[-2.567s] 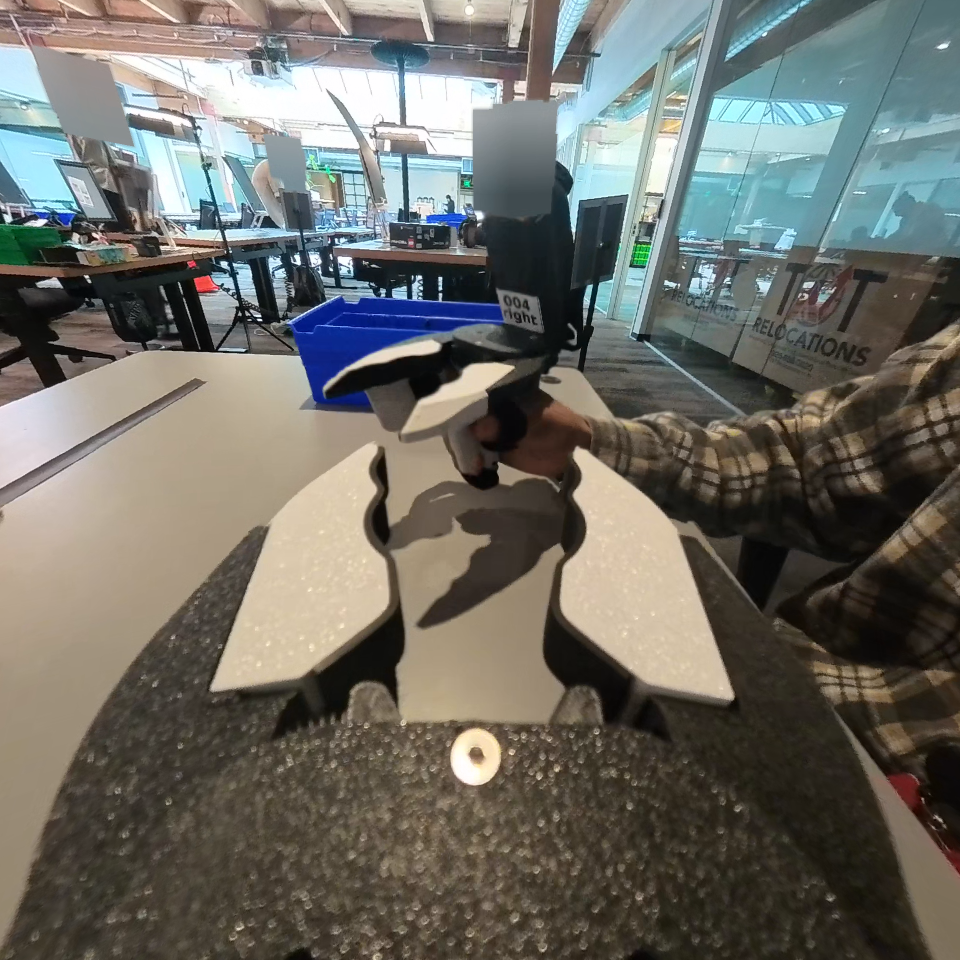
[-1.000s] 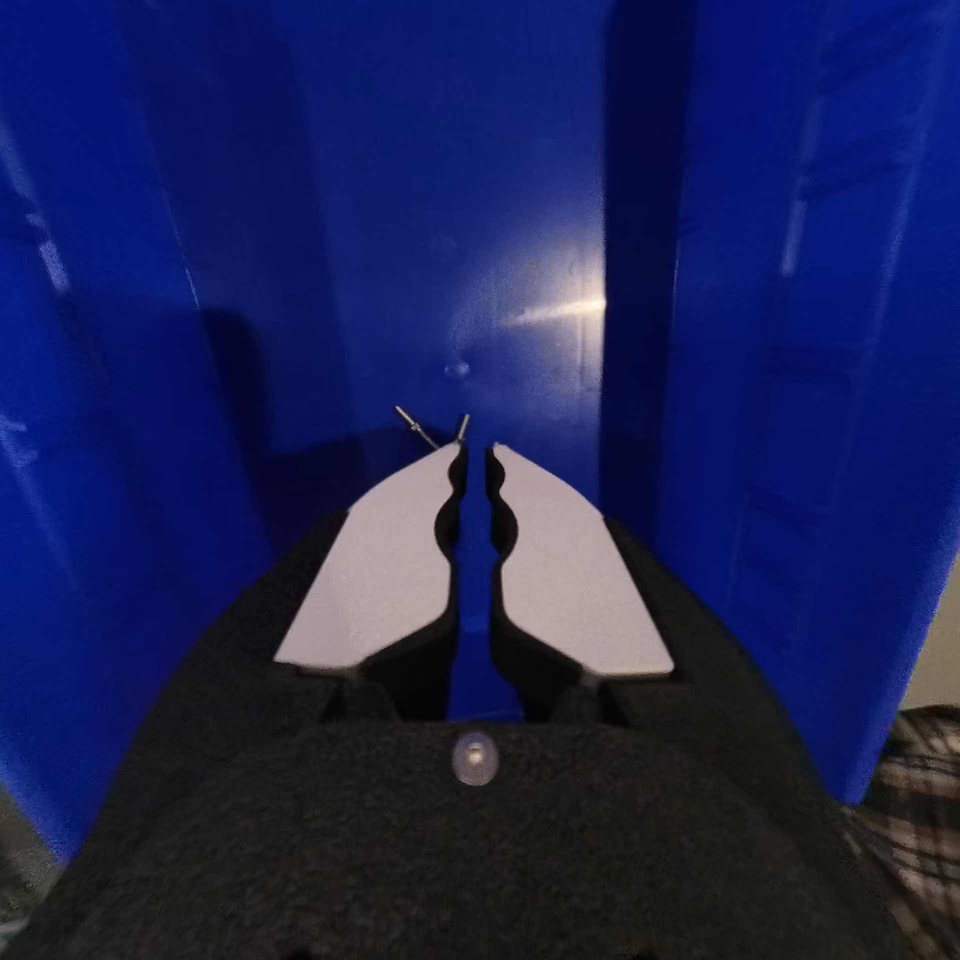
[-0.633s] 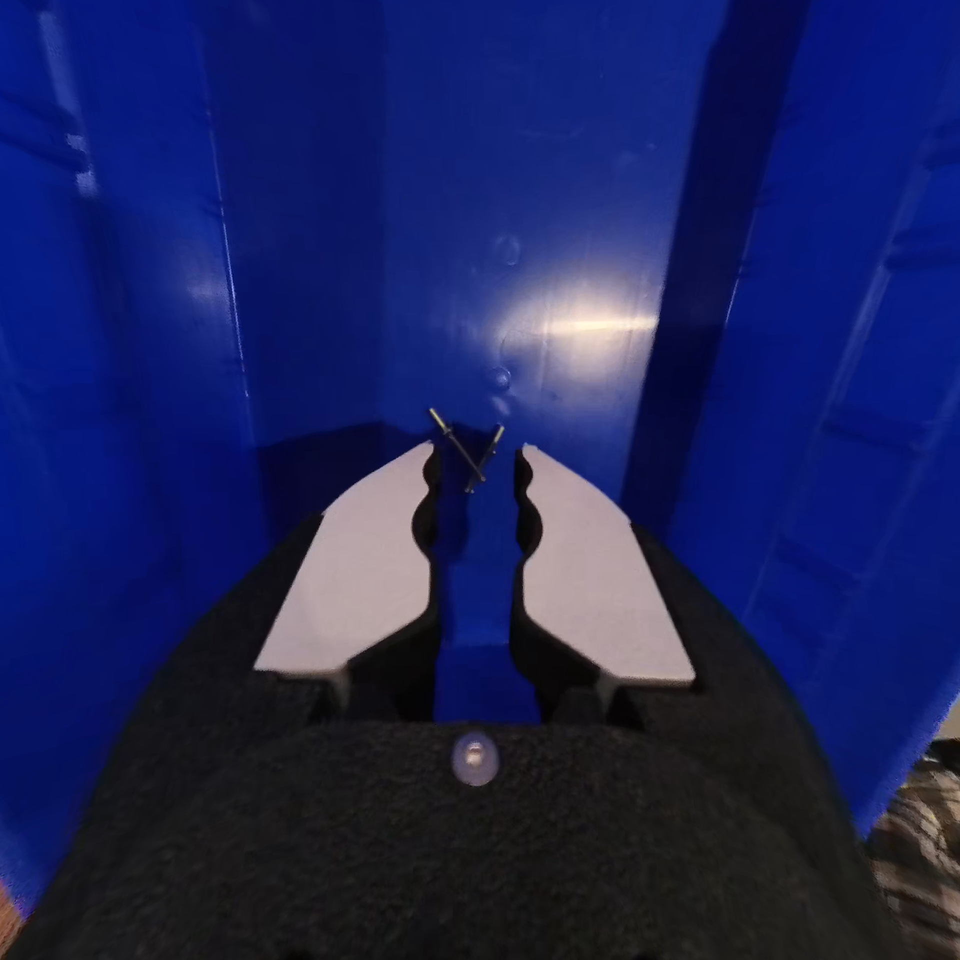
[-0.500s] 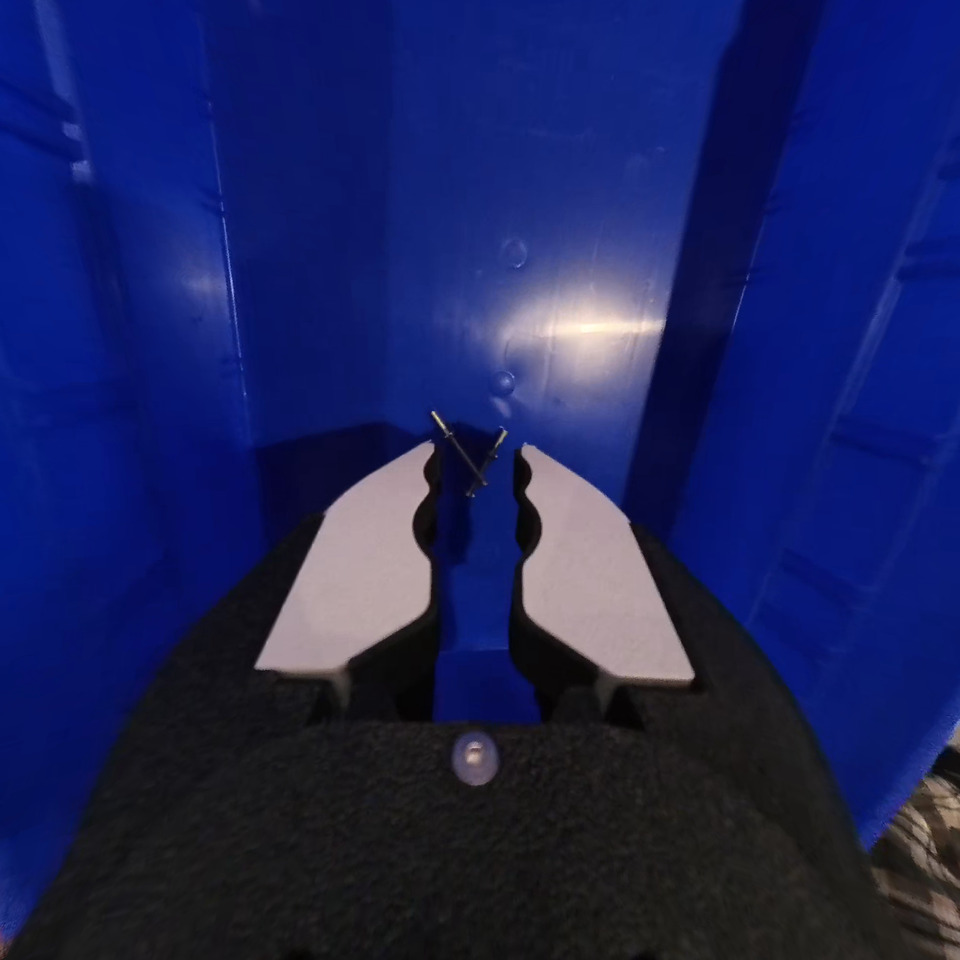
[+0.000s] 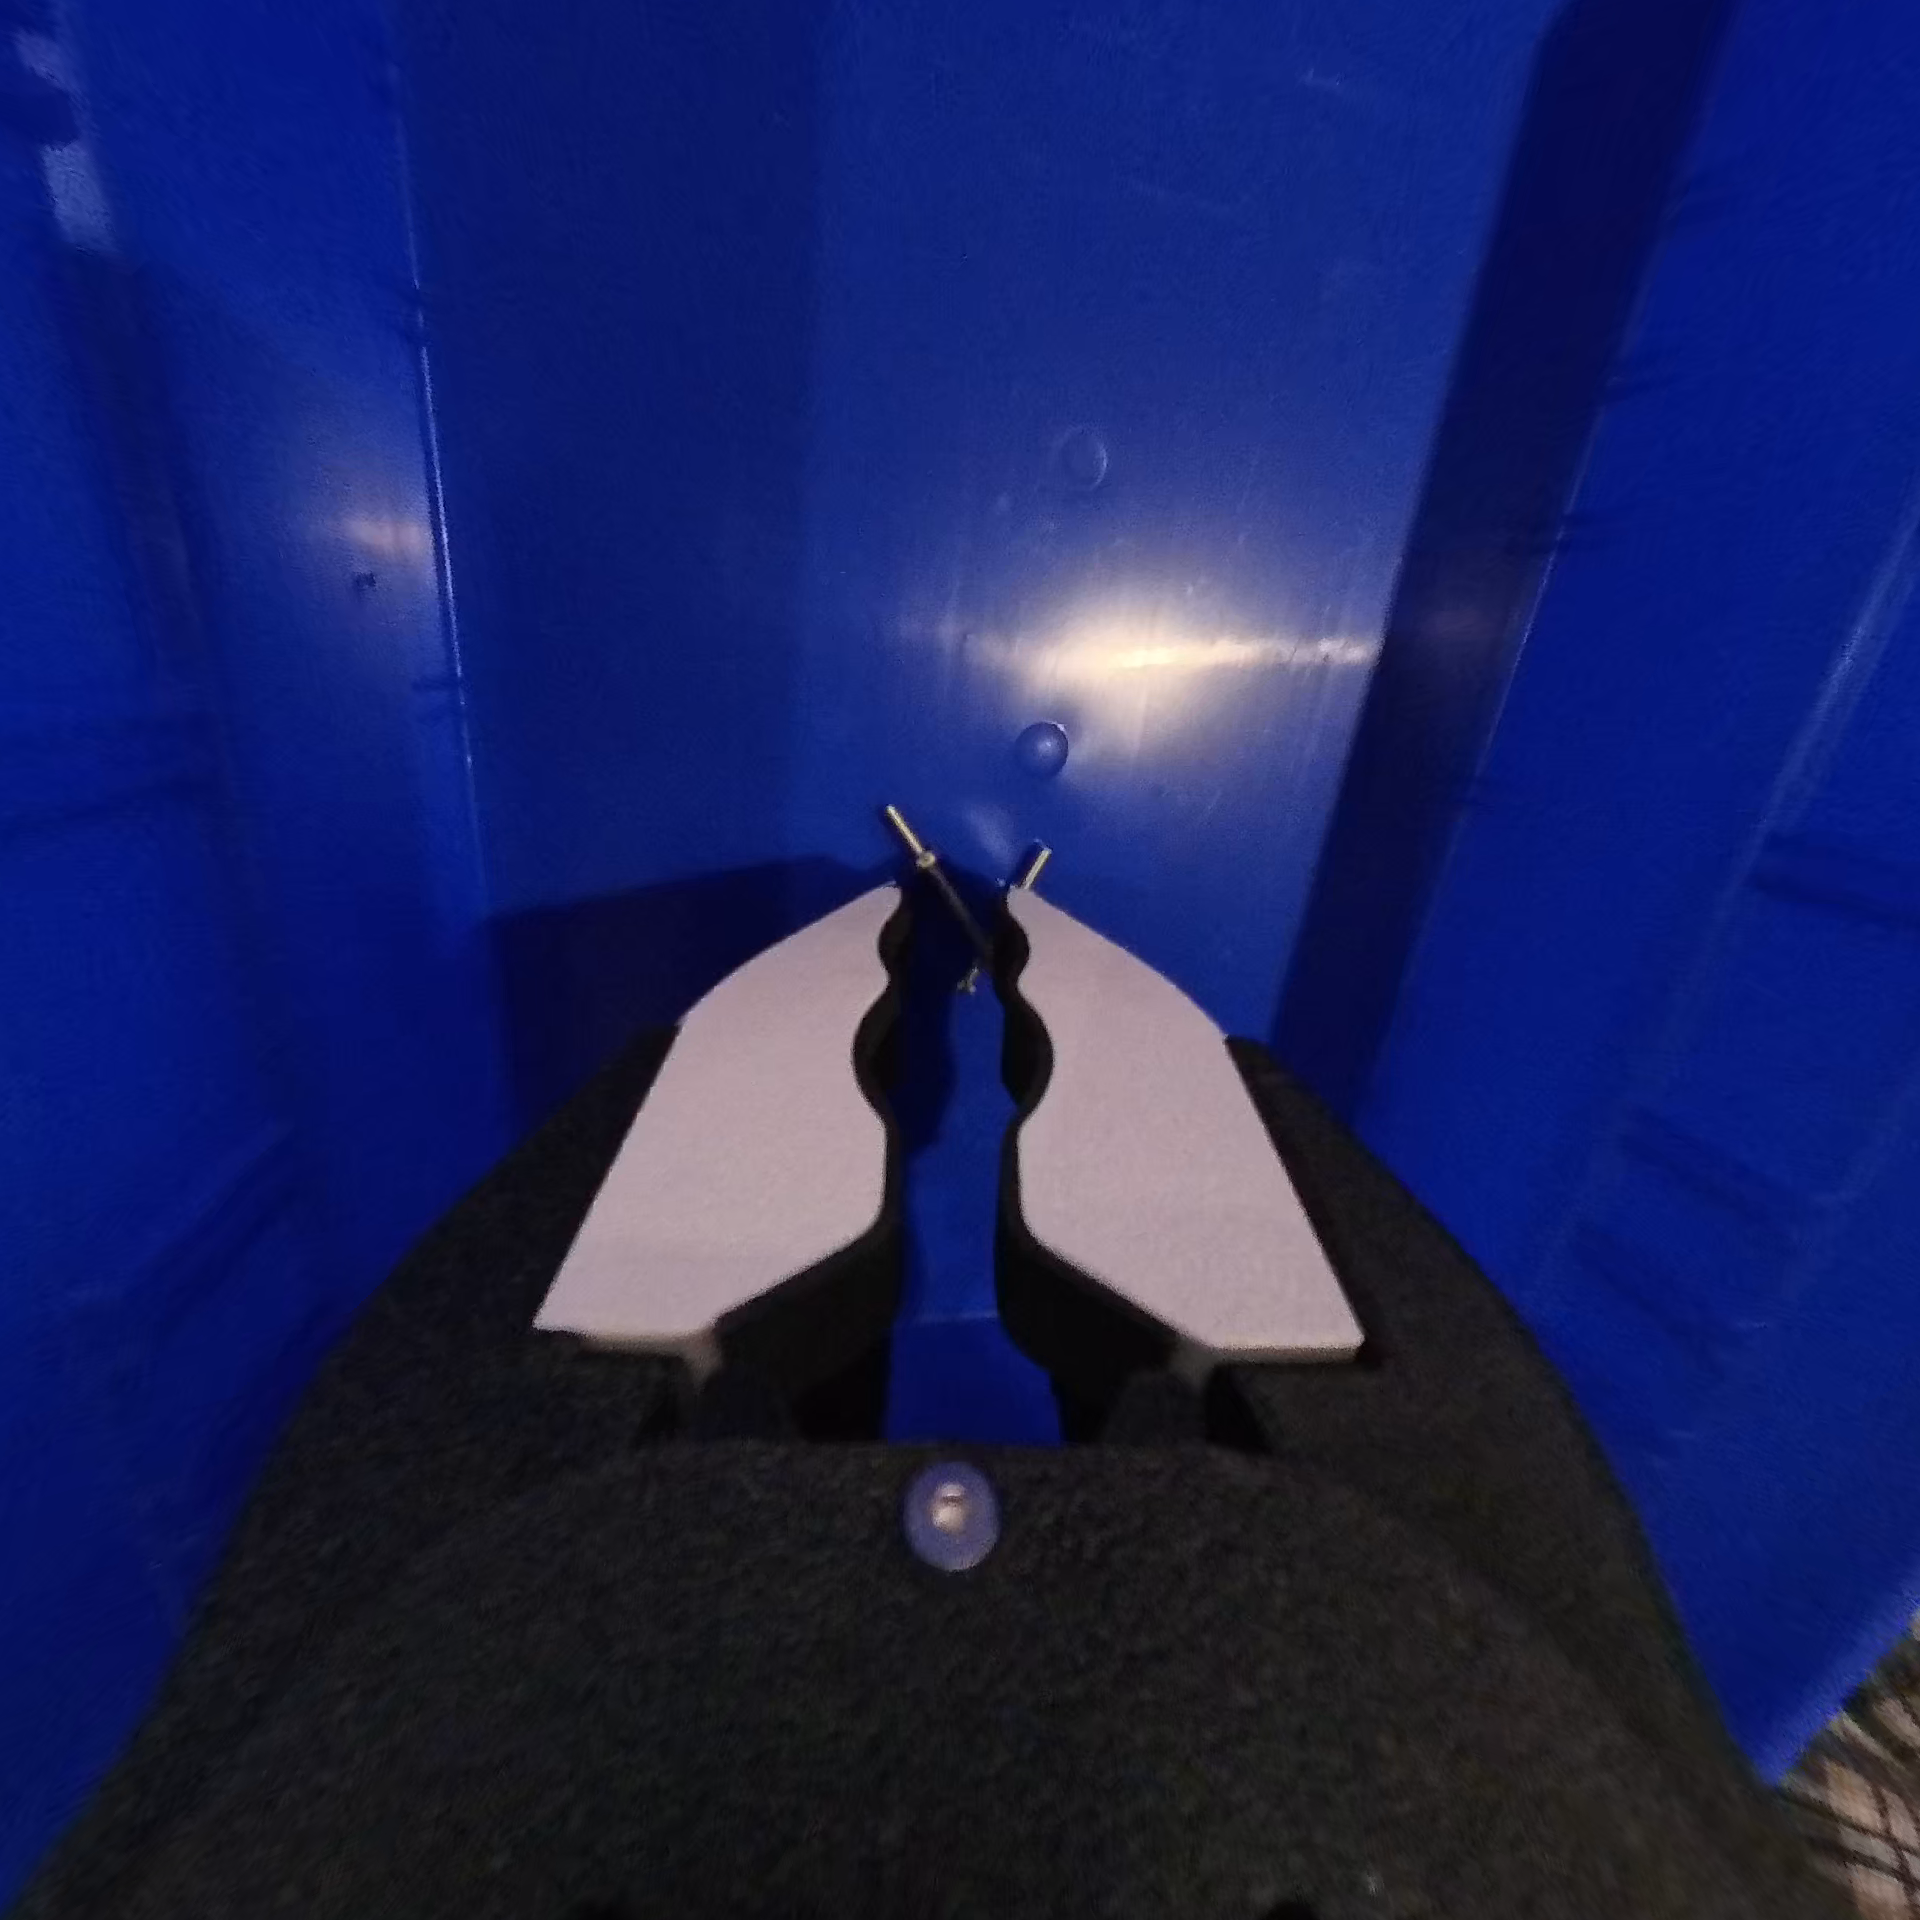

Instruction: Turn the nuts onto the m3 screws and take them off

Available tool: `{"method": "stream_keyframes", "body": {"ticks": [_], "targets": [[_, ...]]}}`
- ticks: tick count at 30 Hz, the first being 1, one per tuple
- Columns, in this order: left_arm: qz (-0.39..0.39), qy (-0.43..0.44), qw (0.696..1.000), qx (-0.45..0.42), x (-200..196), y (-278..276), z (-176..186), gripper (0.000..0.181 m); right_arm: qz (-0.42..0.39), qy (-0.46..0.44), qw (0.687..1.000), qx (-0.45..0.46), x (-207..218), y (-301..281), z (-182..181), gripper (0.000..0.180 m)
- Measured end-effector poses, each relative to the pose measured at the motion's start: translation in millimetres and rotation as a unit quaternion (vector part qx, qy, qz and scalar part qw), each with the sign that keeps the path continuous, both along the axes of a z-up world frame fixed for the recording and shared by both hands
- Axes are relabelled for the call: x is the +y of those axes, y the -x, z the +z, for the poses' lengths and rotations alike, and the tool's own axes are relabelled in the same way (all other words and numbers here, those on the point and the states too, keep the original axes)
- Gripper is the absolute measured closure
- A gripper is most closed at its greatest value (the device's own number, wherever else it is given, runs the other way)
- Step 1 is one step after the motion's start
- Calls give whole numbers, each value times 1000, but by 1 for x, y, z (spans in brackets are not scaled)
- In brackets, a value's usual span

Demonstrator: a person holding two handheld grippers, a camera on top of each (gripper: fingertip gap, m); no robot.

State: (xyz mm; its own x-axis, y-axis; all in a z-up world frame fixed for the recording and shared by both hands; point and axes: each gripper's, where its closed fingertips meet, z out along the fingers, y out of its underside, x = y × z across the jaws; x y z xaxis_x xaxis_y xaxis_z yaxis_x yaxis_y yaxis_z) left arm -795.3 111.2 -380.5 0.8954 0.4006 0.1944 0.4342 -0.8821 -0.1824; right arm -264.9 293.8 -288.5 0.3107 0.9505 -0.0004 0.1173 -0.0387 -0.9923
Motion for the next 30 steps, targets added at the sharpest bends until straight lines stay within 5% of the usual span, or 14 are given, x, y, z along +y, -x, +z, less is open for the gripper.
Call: {"method": "stream_keyframes", "body": {"ticks": [12,20,25,30], "targets": [[-47,-1,999,26,0,-2,1,178,0,2,1000,5,0,-1,1,108],[-88,-126,988,28,28,-16,47,178,1,7,1000,11,1,-1,2,109],[-172,-288,942,-3,74,-81,119,179,3,15,1000,19,2,-2,3,110],[-281,-427,859,-36,117,-190,184,179,6,28,999,40,4,-5,7,112]]}}
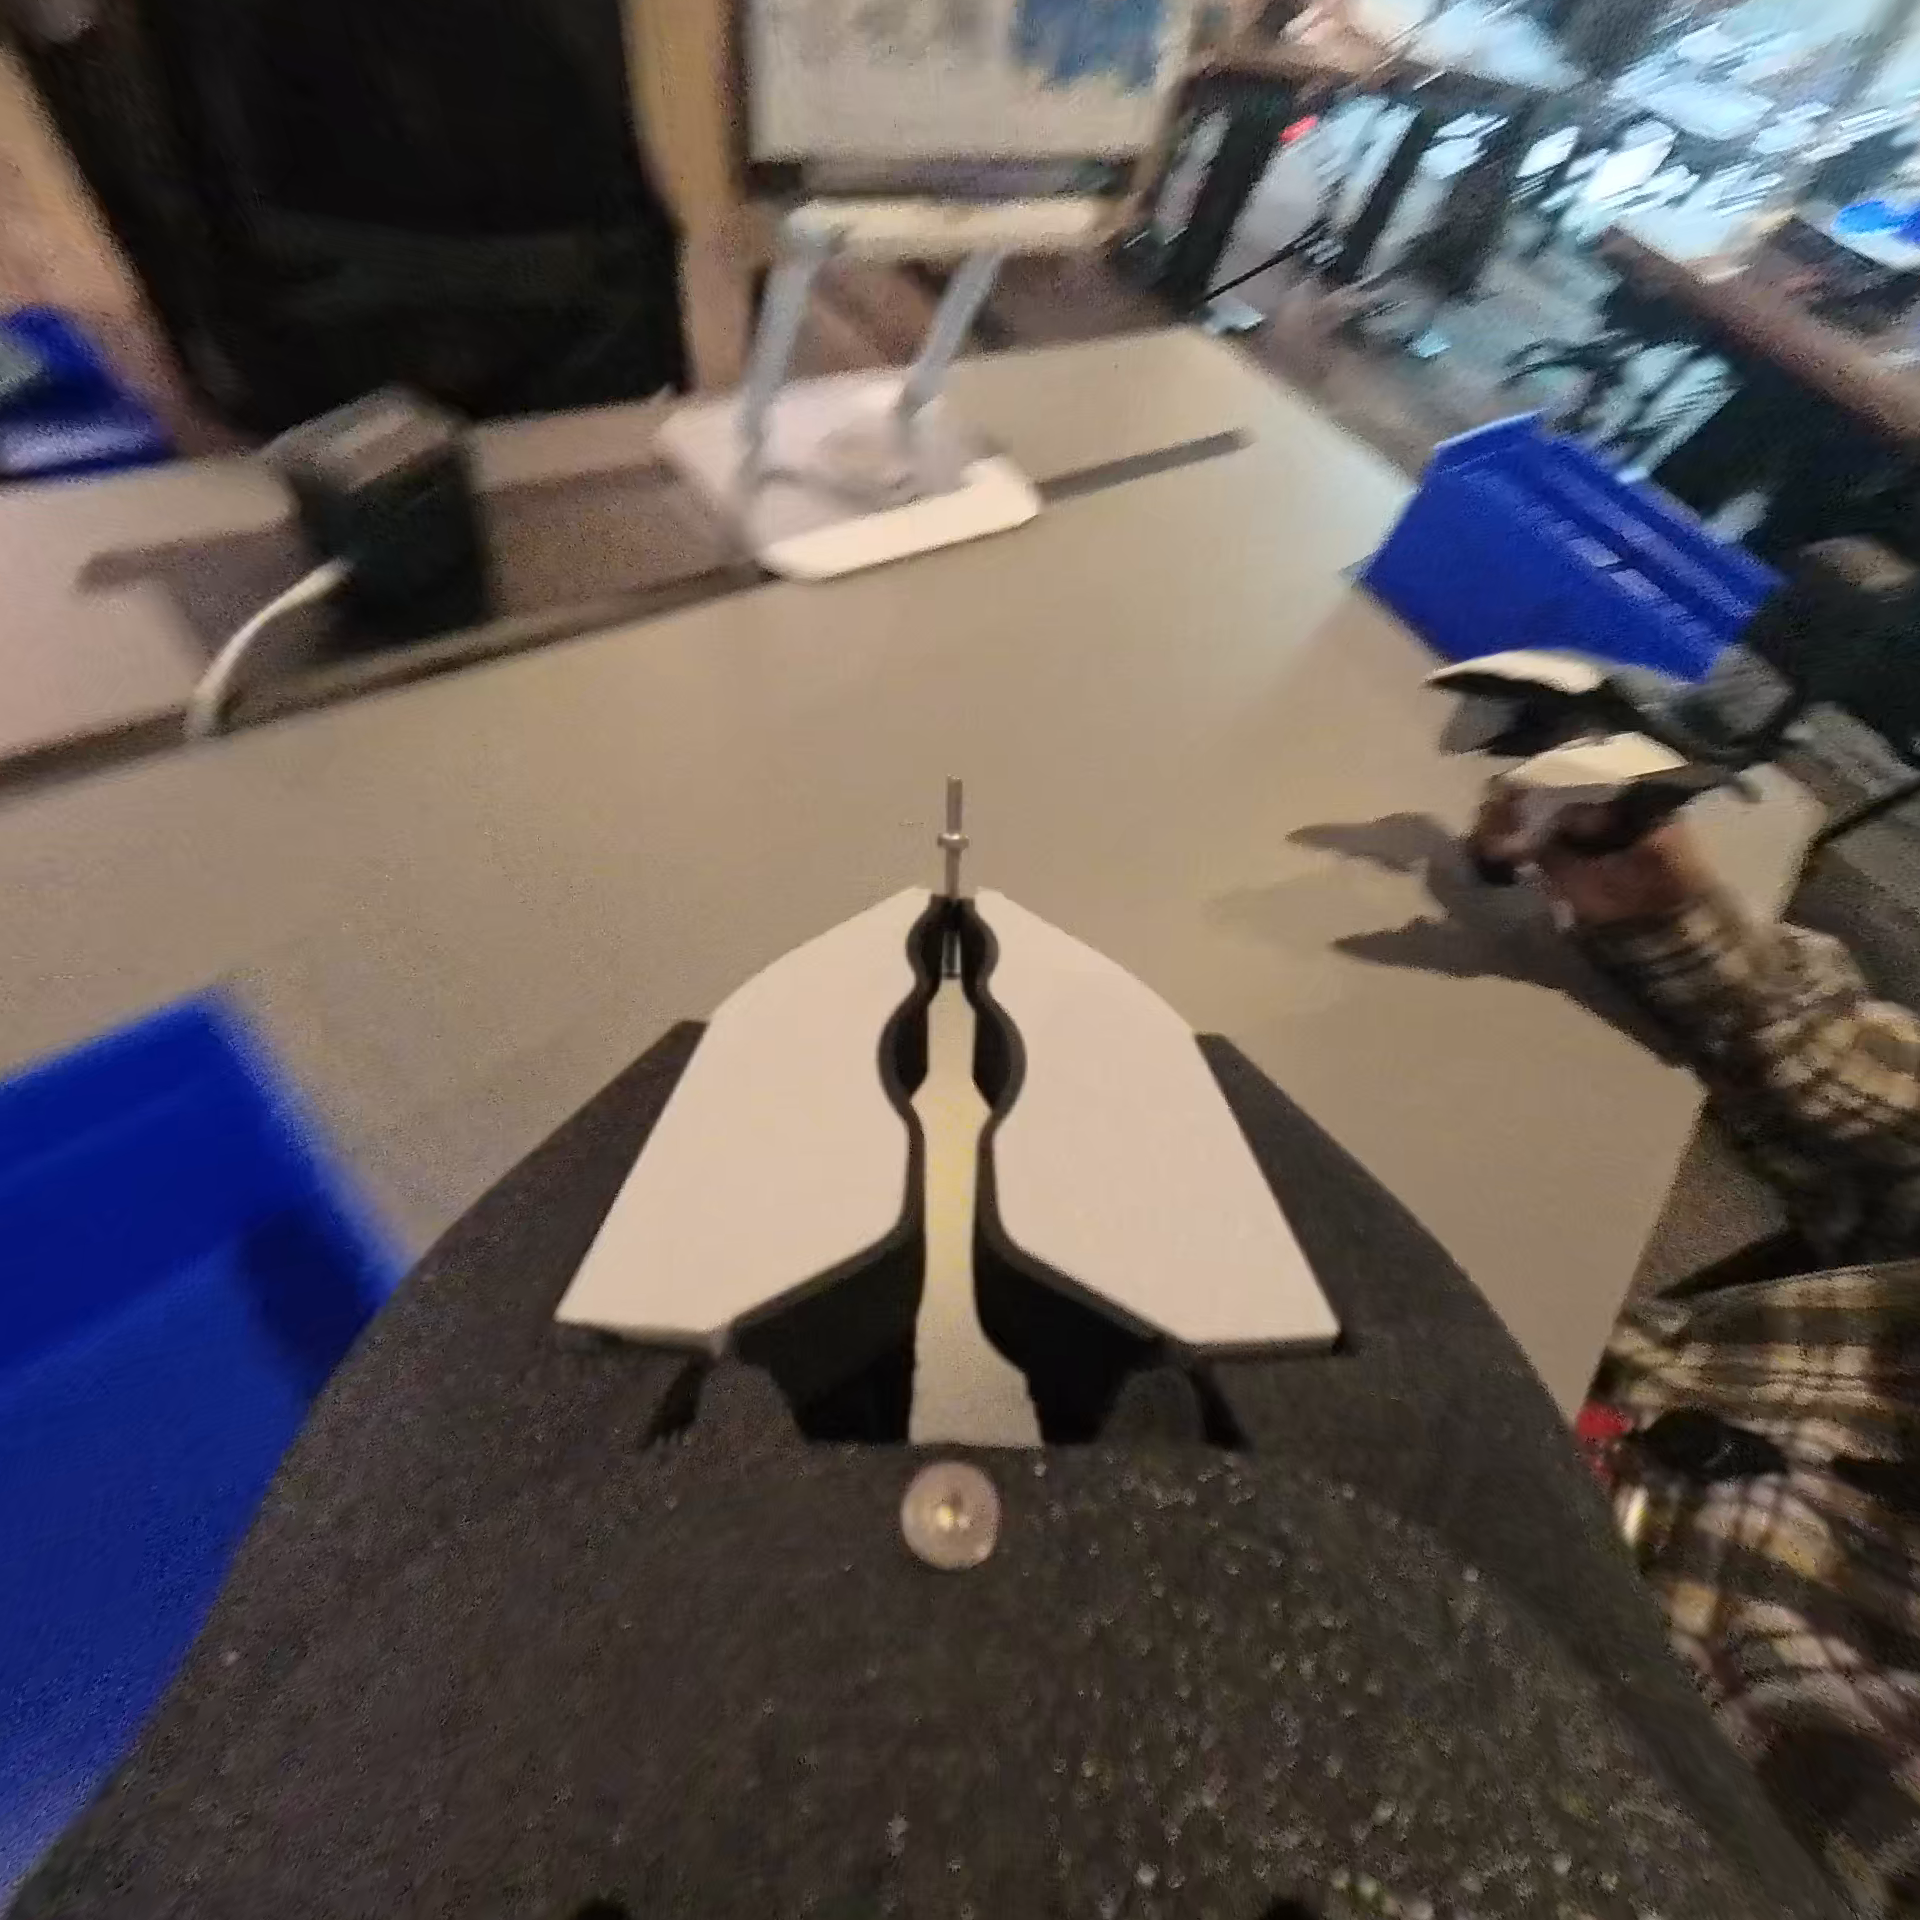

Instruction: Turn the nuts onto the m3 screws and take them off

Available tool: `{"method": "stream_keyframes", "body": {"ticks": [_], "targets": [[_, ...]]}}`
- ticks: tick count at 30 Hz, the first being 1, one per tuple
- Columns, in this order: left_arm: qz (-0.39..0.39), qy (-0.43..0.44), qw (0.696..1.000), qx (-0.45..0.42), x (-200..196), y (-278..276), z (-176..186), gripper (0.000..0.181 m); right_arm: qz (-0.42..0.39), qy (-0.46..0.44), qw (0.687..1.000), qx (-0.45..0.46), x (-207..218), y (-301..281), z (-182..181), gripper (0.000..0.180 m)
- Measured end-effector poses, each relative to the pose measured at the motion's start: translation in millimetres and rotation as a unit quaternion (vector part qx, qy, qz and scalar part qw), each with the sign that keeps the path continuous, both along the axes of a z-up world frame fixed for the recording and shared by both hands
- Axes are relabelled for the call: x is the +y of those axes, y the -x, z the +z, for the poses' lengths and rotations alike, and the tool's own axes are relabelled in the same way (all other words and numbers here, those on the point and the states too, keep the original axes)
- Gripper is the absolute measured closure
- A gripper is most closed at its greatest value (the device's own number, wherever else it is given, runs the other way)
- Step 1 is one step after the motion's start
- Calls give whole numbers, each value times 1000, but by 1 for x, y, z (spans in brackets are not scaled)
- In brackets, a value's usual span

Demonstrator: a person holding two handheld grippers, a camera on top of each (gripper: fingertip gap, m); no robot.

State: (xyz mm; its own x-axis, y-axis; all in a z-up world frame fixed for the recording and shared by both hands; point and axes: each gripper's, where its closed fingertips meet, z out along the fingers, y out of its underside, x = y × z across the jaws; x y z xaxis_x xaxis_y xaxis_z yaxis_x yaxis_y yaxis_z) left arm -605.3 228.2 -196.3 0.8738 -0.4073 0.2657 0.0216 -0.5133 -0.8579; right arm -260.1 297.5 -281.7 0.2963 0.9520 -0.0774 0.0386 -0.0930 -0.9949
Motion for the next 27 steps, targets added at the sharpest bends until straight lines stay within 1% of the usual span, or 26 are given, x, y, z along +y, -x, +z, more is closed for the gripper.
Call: {"method": "stream_keyframes", "body": {"ticks": [3,5,6,8,11,14,18,21,25,27], "targets": [[-88,-69,993,-44,18,-77,19,179,-3,2,999,33,3,-5,8,118],[-138,-104,982,-80,27,-123,21,179,3,20,998,64,5,-5,17,120],[-165,-120,974,-100,31,-145,21,179,18,34,996,82,4,-3,25,121],[-214,-144,956,-141,37,-183,16,179,56,43,990,122,0,6,51,124],[-270,-167,925,-210,41,-223,9,179,127,25,980,150,-9,25,90,135],[-297,-182,904,-246,42,-242,-1,179,190,25,971,144,-13,50,107,140],[-315,-199,898,-235,36,-249,-16,179,247,42,960,128,-20,77,104,148],[-319,-202,895,-236,31,-251,-24,179,269,47,955,115,-28,90,92,150],[-328,-188,894,-241,29,-257,-31,179,289,57,947,124,-37,97,84,156],[-333,-186,892,-244,28,-260,-32,179,292,53,948,114,-40,98,79,159]]}}
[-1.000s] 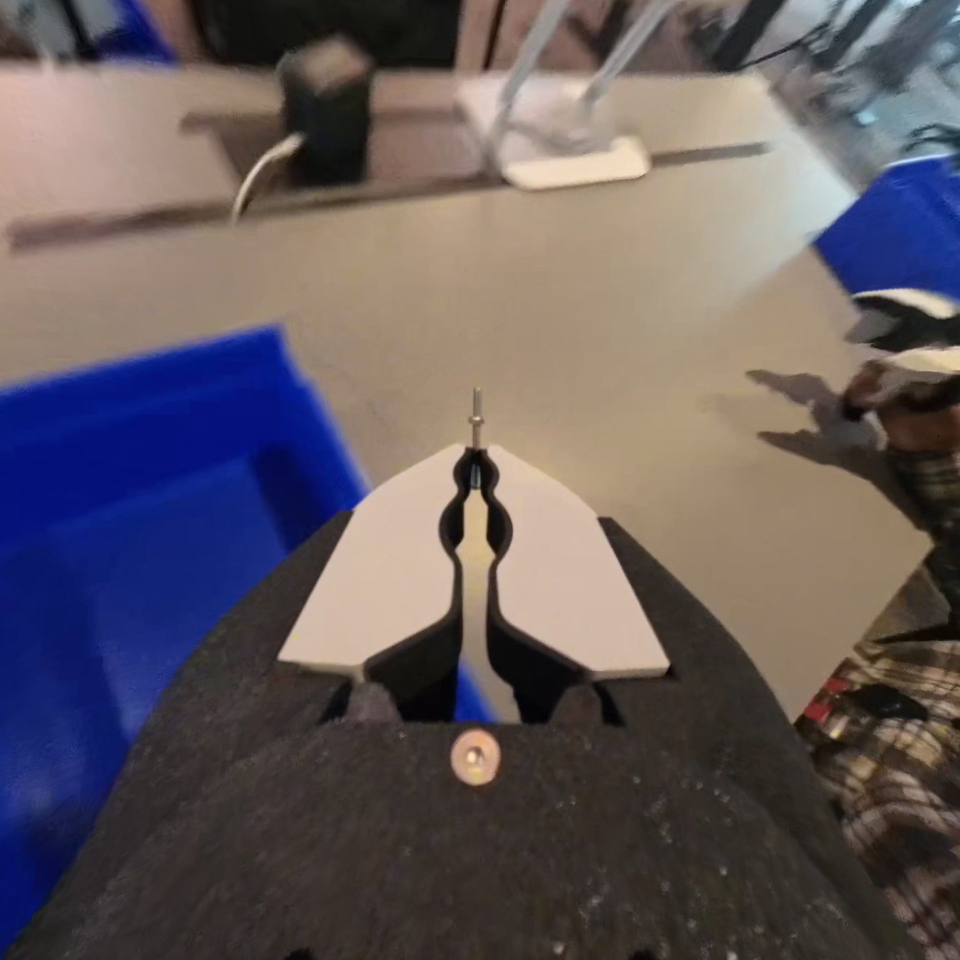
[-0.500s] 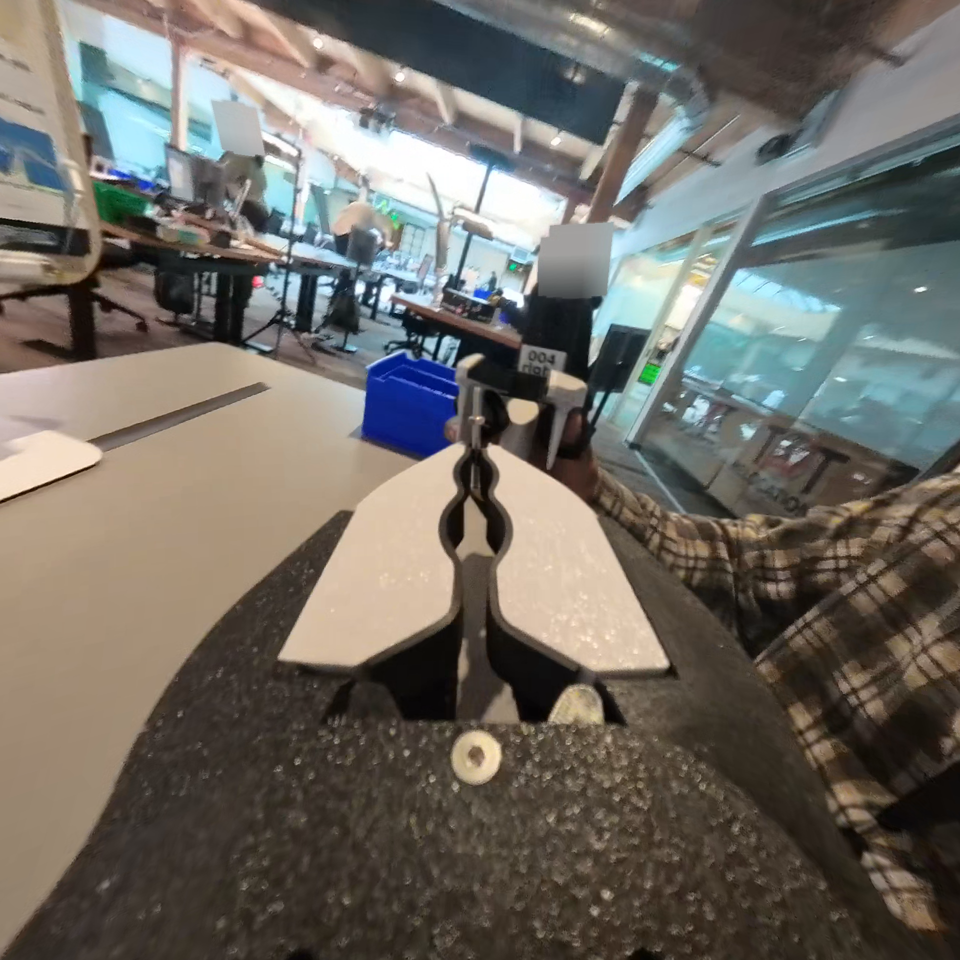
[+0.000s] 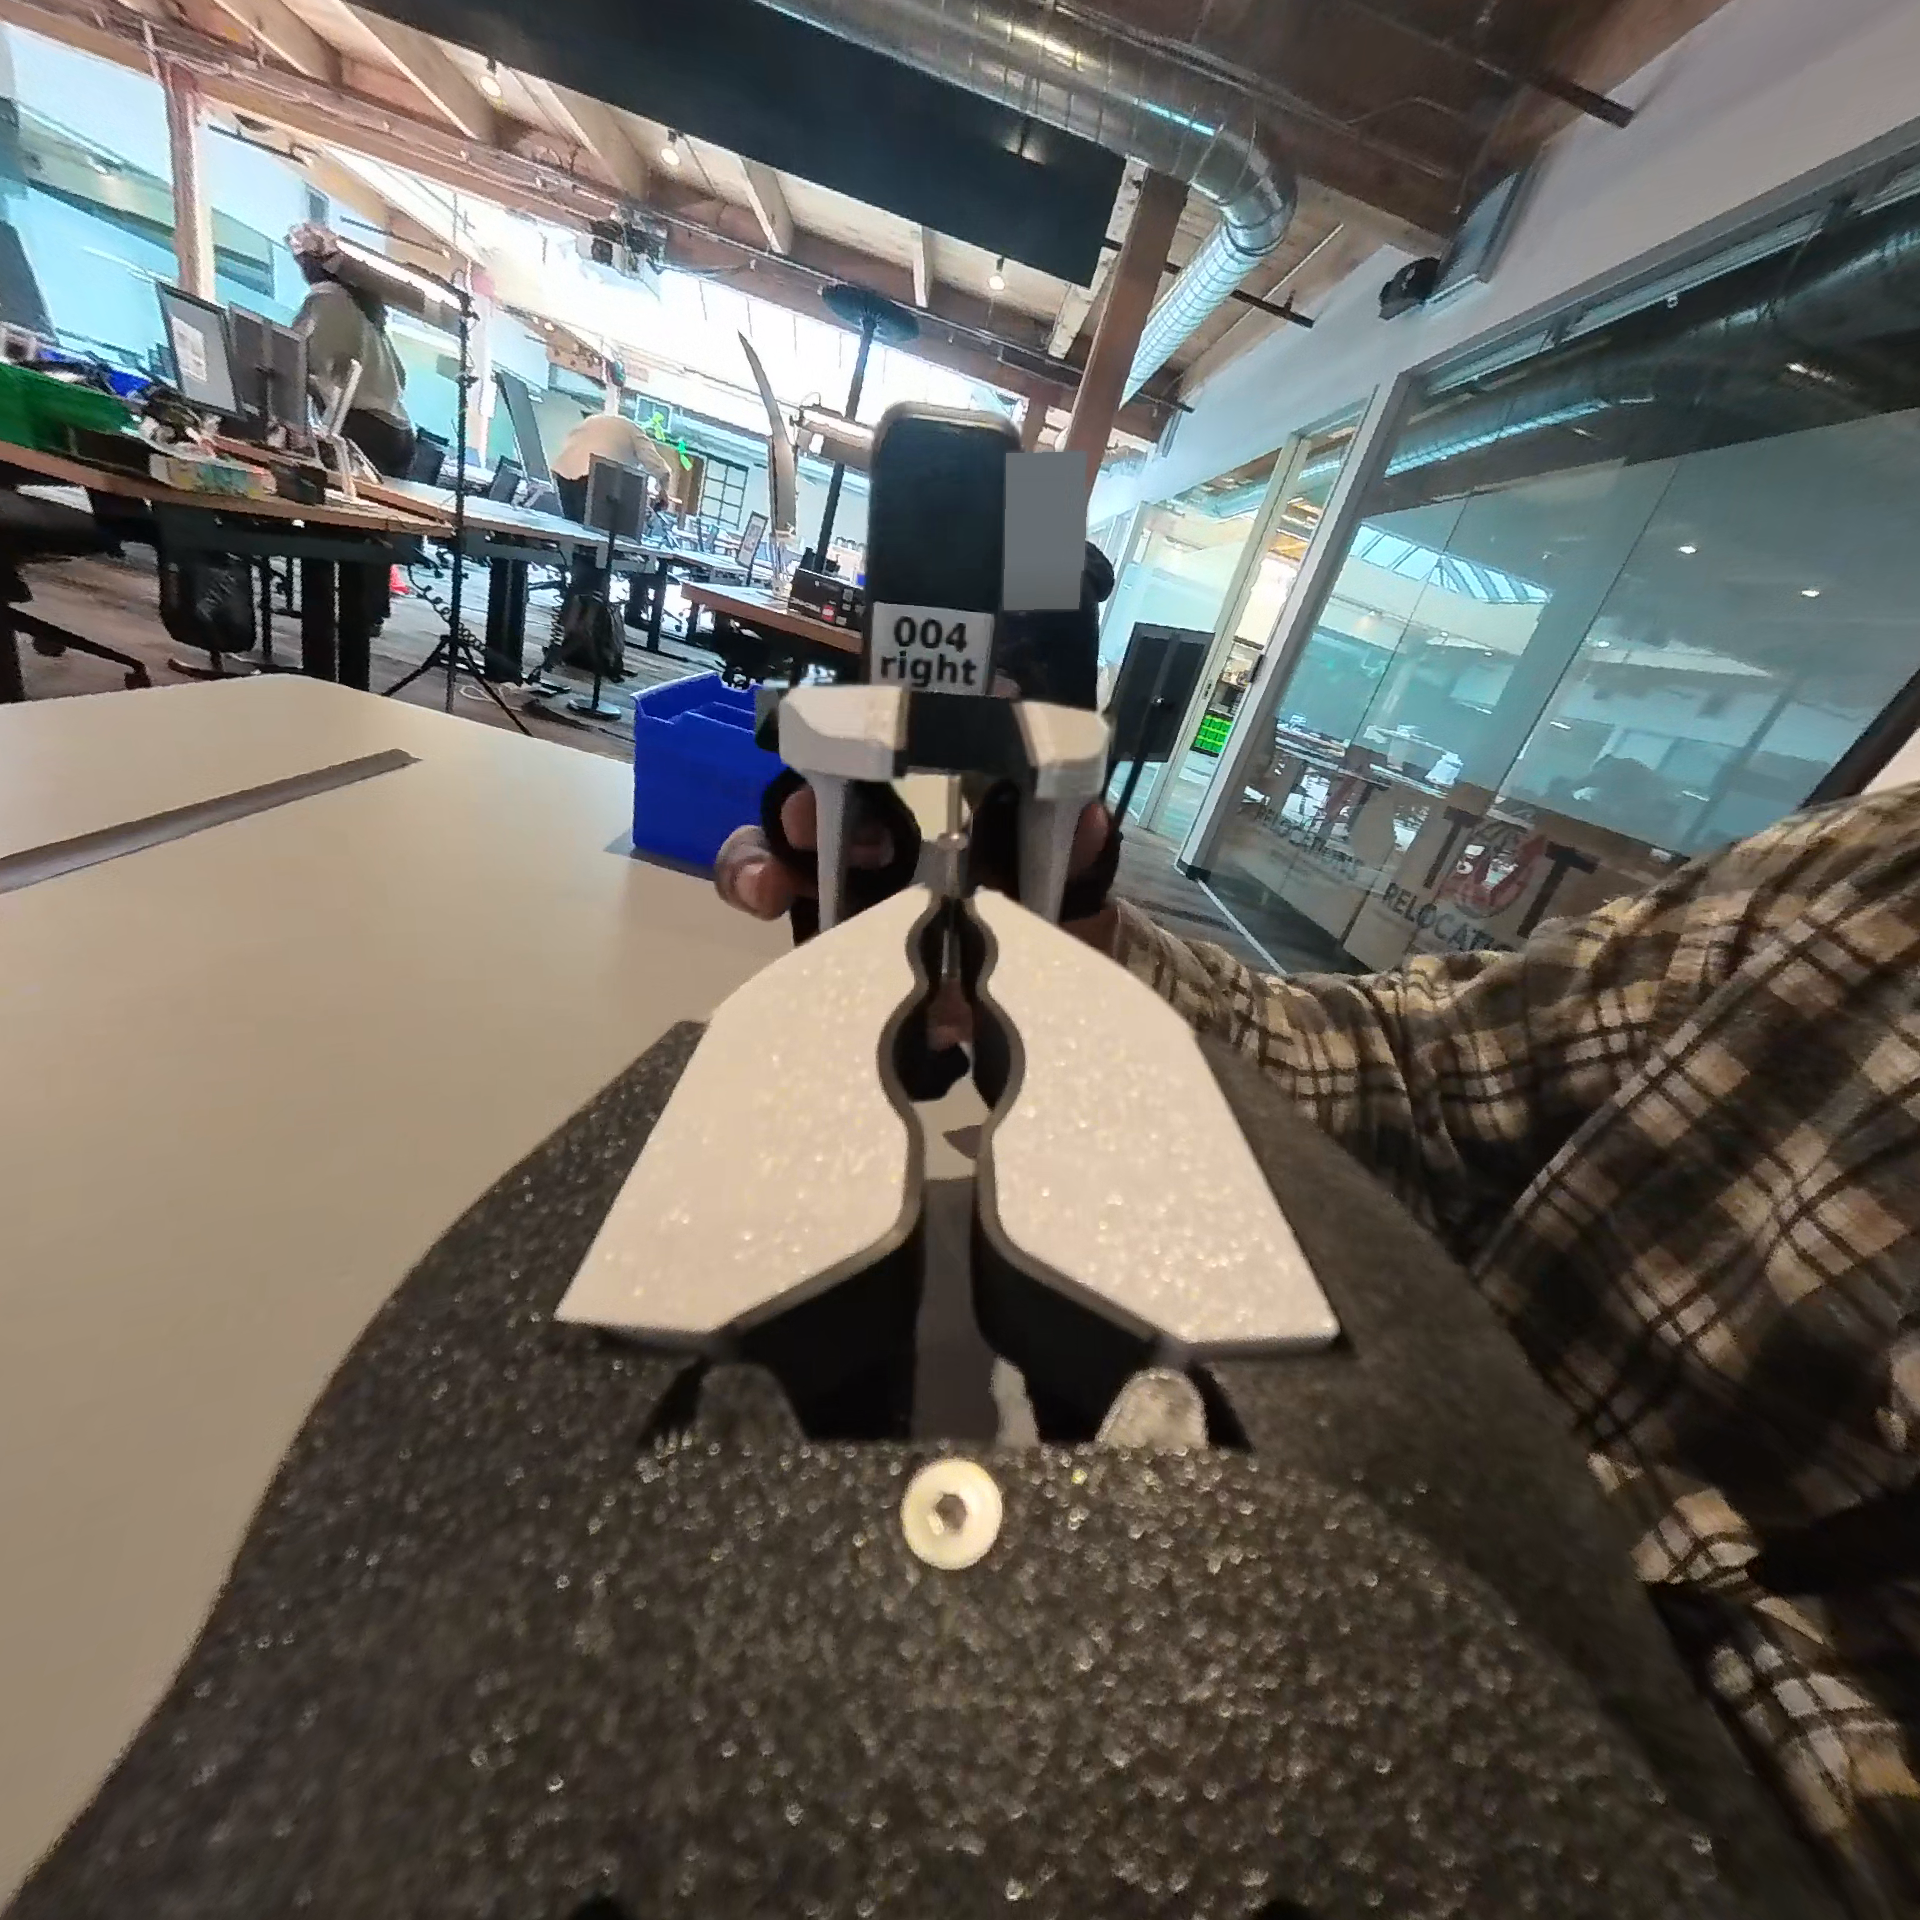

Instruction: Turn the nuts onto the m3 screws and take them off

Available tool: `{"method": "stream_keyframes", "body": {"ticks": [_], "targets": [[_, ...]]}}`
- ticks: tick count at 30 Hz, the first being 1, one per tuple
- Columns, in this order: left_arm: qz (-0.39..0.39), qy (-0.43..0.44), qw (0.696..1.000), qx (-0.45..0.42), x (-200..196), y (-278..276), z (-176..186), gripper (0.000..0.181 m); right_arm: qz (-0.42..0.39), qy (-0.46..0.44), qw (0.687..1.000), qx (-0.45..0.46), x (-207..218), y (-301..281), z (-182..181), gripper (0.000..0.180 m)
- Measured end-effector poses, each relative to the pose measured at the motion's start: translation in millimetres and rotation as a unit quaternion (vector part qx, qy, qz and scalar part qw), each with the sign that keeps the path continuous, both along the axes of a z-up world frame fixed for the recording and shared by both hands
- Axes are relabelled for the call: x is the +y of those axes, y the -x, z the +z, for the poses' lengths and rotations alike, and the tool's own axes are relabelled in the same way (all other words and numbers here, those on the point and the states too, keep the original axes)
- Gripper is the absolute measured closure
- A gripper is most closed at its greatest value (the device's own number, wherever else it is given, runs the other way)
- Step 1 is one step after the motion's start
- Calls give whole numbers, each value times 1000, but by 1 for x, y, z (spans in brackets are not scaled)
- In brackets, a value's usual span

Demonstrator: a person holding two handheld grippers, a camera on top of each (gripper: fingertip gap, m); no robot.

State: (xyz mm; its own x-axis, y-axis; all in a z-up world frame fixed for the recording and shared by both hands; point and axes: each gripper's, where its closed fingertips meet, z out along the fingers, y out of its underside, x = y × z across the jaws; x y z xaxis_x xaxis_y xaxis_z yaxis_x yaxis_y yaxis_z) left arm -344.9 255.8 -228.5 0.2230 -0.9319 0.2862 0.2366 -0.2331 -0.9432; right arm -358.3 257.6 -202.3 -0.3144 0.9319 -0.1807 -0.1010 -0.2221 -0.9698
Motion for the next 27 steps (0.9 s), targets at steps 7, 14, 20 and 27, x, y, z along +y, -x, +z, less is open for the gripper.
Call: {"method": "stream_keyframes", "body": {"ticks": [7,14,20,27], "targets": [[-3,-3,1000,-2,-2,-1,2,179,0,-7,1000,-7,-1,-1,-6,166],[-9,-2,1000,3,-3,-5,0,179,11,-12,1000,-11,-6,-2,-7,177],[-15,6,1000,21,0,-11,-9,159,20,-9,1000,-19,-8,-5,-7,178],[-14,-5,998,59,-2,-19,-19,162,22,-7,999,-30,-8,-6,-8,178]]}}
